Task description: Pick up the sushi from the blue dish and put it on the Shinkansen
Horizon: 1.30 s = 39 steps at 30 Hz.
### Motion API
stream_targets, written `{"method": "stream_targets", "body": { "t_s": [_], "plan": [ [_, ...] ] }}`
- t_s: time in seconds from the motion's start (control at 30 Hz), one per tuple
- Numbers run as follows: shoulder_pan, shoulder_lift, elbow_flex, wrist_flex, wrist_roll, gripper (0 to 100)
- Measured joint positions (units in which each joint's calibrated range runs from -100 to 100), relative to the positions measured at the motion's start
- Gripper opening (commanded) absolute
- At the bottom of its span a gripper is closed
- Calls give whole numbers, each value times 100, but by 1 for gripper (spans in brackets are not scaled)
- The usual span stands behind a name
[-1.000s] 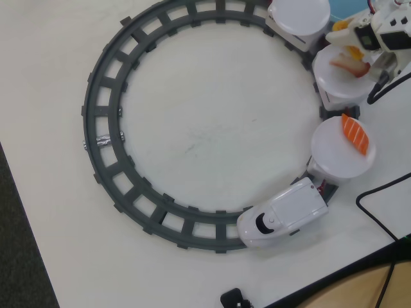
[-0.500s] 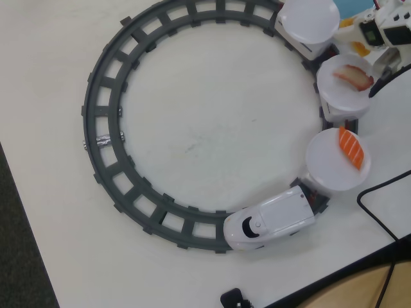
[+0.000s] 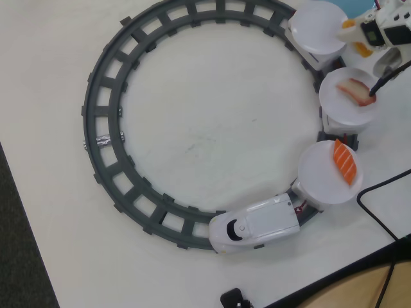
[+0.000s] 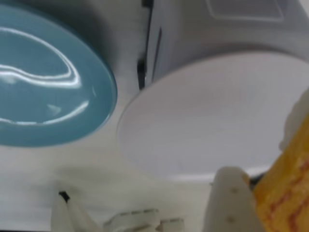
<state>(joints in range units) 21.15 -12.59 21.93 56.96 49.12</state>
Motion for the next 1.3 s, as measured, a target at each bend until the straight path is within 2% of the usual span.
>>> {"method": "stream_targets", "body": {
  "t_s": [1.03,1.3],
  "plan": [
    [-71,531,306,-324,-5,3],
    [-276,531,297,630,-5,17]
  ]
}}
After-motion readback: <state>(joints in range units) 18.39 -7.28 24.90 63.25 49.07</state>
